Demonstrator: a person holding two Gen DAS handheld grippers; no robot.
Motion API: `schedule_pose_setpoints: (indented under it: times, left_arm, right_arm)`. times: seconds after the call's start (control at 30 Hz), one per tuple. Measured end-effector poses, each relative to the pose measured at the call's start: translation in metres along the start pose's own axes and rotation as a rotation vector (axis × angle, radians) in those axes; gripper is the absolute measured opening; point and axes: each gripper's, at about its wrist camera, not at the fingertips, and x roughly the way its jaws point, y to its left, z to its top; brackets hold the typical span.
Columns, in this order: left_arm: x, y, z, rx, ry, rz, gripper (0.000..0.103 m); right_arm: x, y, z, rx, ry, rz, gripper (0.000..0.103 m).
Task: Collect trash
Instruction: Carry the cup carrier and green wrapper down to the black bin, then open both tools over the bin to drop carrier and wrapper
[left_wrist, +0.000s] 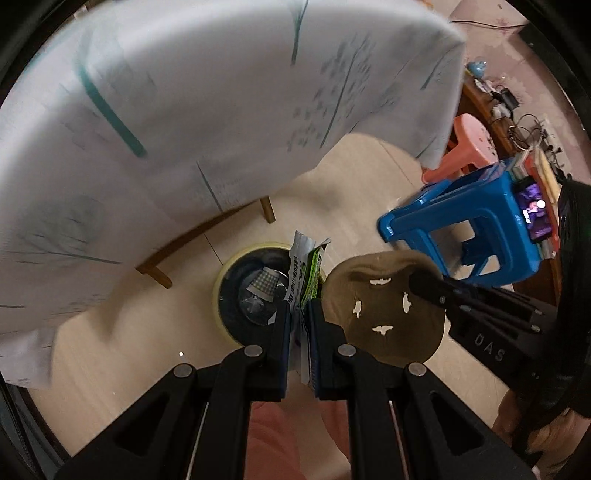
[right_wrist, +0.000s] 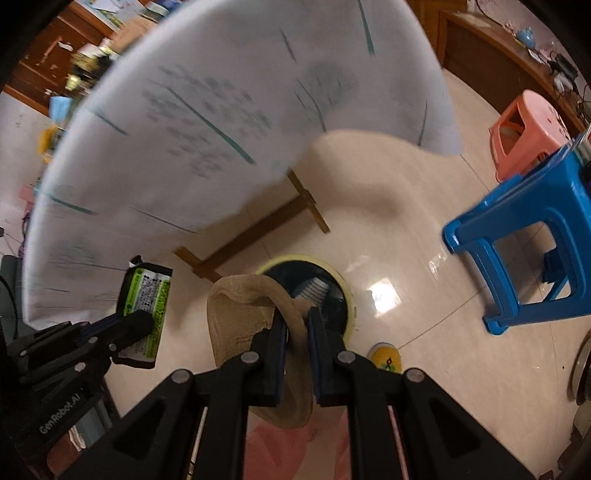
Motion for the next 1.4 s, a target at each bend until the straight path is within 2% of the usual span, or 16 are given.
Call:
schedule_pose_setpoints:
  times: [0.17,0.57,0.77,0.83,0.87,1.03,1.2,1.4]
  left_arm:
    - [0.062,0.011,0.0,-0.002,0.033,-0.003,0.007]
    - [0.18,0.014,-0.001,0.099,0.058,0.011,0.011]
    - [0.207,0.027,-0.002,0.096,0.055,0.022,0.029]
    - [0.214,0.03,-0.003,0.093,0.057,0.048,0.043]
    - [0.217,0.034,-0.004,0.087,0.052,0.061,0.046]
    - [0.224,0.058,-0.008,0.026,0.056,0.096,0.083]
    - [0.214,0.069,-0.013,0.007,0.023,0.121,0.084]
    - [0.198,0.067,-0.02,-0.017,0.0,0.126,0.084]
  right_arm:
    - [0.056,-0.014,-0.006,0.007,0.028,-0.045,0.011]
    - [0.158,-0.028,-0.015,-0.004,0.055,-0.114,0.011]
    - [0.195,-0.028,-0.016,-0.001,0.074,-0.079,0.011]
    - [0.206,-0.028,-0.017,0.003,0.085,-0.062,0.012]
    - [0.211,-0.028,-0.018,0.009,0.089,-0.056,0.012]
    - [0.227,-0.032,-0.019,0.054,0.13,-0.02,0.013]
    - [0.224,-0.023,-0.022,0.023,0.109,-0.014,0.026]
    - [0.216,-0.019,-0.02,0.002,0.087,-0.04,0.026]
